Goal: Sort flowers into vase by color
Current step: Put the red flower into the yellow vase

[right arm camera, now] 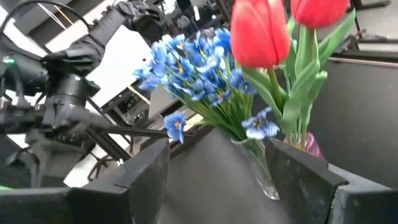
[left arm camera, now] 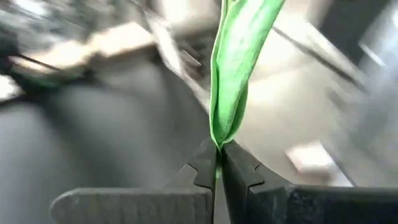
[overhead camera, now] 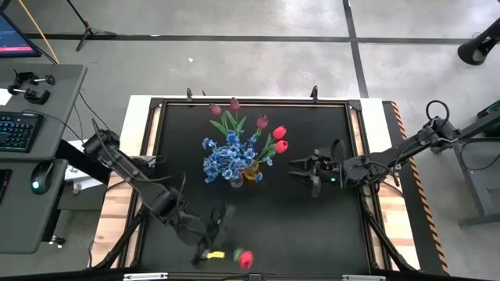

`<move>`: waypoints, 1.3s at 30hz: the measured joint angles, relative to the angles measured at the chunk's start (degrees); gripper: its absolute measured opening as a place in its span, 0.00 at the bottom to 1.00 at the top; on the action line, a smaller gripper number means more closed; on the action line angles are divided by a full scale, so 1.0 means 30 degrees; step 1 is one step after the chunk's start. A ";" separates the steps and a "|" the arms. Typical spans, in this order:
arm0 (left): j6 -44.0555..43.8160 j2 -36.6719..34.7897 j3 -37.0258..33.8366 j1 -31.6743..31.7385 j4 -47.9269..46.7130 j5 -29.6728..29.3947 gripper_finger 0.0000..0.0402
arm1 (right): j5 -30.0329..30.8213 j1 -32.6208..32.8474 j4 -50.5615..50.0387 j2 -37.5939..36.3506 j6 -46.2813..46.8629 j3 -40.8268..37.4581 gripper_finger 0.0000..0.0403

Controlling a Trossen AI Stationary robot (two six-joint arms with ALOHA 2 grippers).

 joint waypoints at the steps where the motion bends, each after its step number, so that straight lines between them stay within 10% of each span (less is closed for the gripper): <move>1: -0.0306 0.0164 -0.0010 0.0163 0.1139 -0.1336 0.00 | 0.0000 0.0000 -0.0007 -0.0177 -0.0192 0.0000 0.63; 13: -0.1685 0.4172 -0.0073 -0.0270 0.9504 -1.5066 0.00 | -0.0023 0.0000 -0.0343 -0.2088 -0.2236 0.0000 0.63; 22: -1.3728 0.6767 -0.0453 -0.1509 0.9094 -2.2390 0.00 | -0.0095 0.0000 -0.1263 -0.2602 -0.2381 0.0000 0.63; 26: -1.4922 0.8896 -0.0474 -0.0687 1.3117 -2.1139 0.00 | -0.0087 0.0000 -0.1547 -0.2616 -0.2352 0.0000 0.63; 30: -1.0200 1.0321 -0.0503 0.0207 1.7508 -1.8442 0.00 | -0.0080 0.0000 -0.1999 -0.2616 -0.2345 0.0000 0.63; 39: -0.0896 0.8106 -0.1724 0.1411 2.1063 -1.9553 0.00 | -0.0073 0.0000 -0.2091 -0.2616 -0.2336 0.0000 0.63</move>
